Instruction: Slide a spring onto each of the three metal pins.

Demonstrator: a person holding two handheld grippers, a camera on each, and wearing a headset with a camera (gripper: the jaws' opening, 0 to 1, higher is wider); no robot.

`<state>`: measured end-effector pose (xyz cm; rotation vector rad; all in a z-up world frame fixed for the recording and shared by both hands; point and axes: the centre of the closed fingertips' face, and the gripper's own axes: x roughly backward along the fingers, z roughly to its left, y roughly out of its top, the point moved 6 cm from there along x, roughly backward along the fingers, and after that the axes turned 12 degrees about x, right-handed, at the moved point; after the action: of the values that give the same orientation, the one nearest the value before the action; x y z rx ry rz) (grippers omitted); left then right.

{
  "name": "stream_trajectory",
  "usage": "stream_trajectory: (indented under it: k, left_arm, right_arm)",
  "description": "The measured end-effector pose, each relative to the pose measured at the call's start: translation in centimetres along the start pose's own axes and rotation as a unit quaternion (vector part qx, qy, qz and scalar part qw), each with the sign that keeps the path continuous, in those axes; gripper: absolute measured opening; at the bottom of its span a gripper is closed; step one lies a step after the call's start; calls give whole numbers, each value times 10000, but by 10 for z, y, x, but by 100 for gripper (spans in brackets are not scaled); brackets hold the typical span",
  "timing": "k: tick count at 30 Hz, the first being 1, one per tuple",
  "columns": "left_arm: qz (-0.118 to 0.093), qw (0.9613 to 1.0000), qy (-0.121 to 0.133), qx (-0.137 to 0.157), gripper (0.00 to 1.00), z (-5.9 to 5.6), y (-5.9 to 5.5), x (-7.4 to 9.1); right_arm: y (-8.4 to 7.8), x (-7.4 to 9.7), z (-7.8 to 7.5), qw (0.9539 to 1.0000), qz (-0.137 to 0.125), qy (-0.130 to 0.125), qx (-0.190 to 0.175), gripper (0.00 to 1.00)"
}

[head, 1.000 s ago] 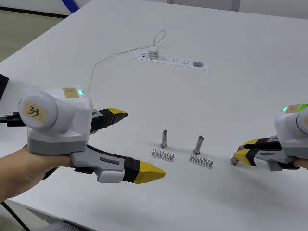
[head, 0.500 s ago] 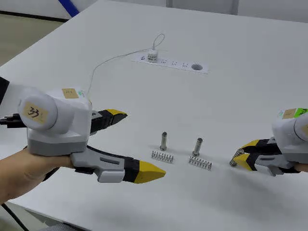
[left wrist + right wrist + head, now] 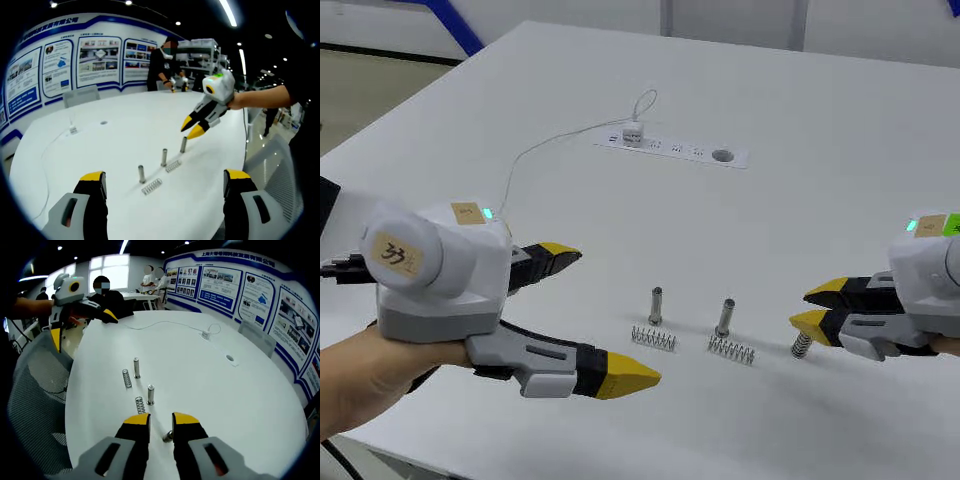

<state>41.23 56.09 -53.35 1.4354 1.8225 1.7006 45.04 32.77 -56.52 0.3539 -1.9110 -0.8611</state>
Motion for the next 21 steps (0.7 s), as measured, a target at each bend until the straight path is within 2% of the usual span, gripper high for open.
stream_trajectory:
  k: [2,4,8,10,13,16,17,18,21]
  left_arm:
    - [-108,9999,7,63,96,0,1,0]
    - [-93,9999,-17,45,97,0,-1,0]
    - [-35,9997,68,-240,98,1,-4,-1]
    - [-91,9995,81,-278,99,2,-3,-1]
    - [-202,9994,145,-235,99,6,0,-3]
    - [-227,9993,154,-243,98,9,2,-6]
    - [-254,9995,70,-172,98,9,3,-6]
    - [-353,9993,-76,43,97,7,4,-7]
    - [-305,9995,-28,-4,98,10,4,-8]
  right_arm:
    - [2,-4,5,10000,-2,58,49,18]
    - [3,-9,11,9998,6,157,78,18]
    - [2,-18,17,9996,53,259,87,18]
    - [1,-23,19,9996,84,270,42,18]
    - [1,-30,22,9994,107,333,10,18]
    - [-2,-37,25,9990,199,399,24,18]
    - [-3,-39,25,9989,224,417,26,18]
    - [-4,-41,26,9987,245,440,40,18]
    - [-6,-47,27,9986,258,463,-33,18]
